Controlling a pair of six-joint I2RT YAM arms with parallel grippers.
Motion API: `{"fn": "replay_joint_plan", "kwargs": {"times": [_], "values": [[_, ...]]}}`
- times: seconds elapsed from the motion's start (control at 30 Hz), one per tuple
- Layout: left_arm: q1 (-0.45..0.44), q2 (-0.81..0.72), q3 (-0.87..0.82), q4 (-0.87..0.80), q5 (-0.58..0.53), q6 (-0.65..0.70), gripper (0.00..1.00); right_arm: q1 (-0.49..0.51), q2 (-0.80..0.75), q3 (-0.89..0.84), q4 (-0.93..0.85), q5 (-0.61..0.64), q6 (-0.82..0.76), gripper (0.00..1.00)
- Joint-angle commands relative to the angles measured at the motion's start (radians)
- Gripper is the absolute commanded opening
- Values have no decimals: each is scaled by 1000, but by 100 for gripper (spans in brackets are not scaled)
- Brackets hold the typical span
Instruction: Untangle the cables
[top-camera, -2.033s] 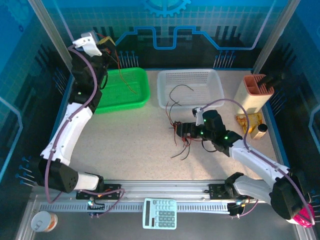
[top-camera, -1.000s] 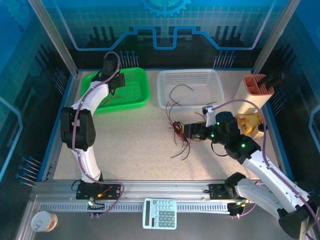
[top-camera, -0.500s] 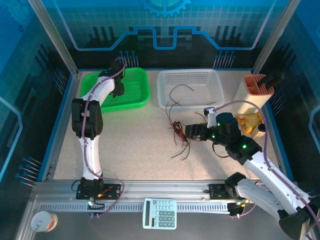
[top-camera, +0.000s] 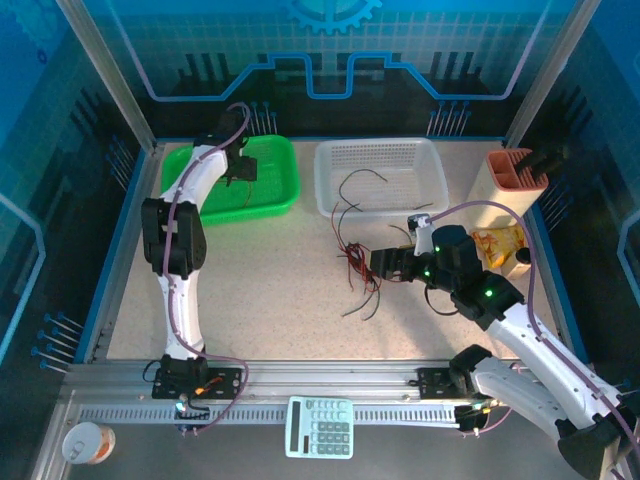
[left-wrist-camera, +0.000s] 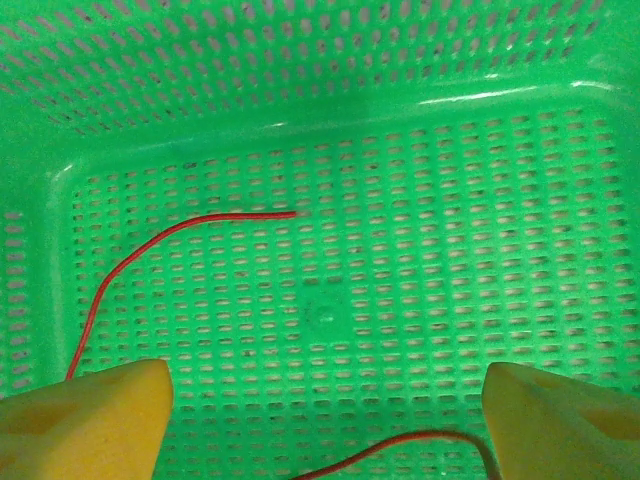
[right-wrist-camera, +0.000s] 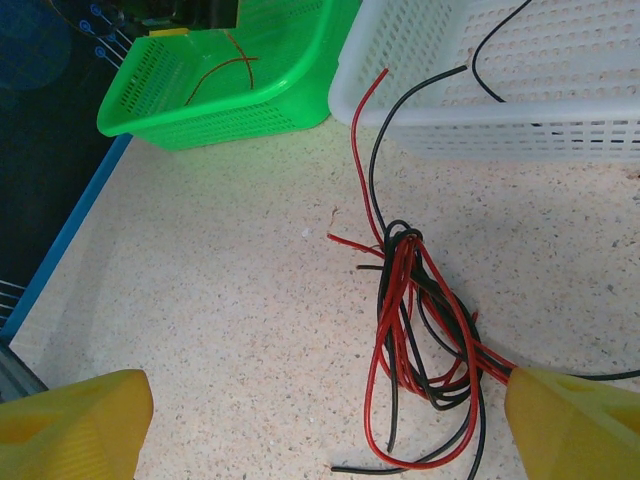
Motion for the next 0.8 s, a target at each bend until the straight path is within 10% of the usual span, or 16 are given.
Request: {"fn": "replay_joint_plan", "kwargs": {"times": [0.0, 0.3, 0.6, 0.77], "values": [[11, -87, 38, -5, 79, -55, 86, -5, -9, 27, -16, 23, 7, 92], [11, -275, -55, 124, 288, -217, 94, -5, 48, 55, -15, 37, 5, 91], [-31, -717, -594, 525, 576, -520, 97, -18, 204, 120, 37, 38, 23, 82], [-151, -971, -906, 668, 541, -593, 99, -52, 337, 185, 97, 6, 63, 71]]}}
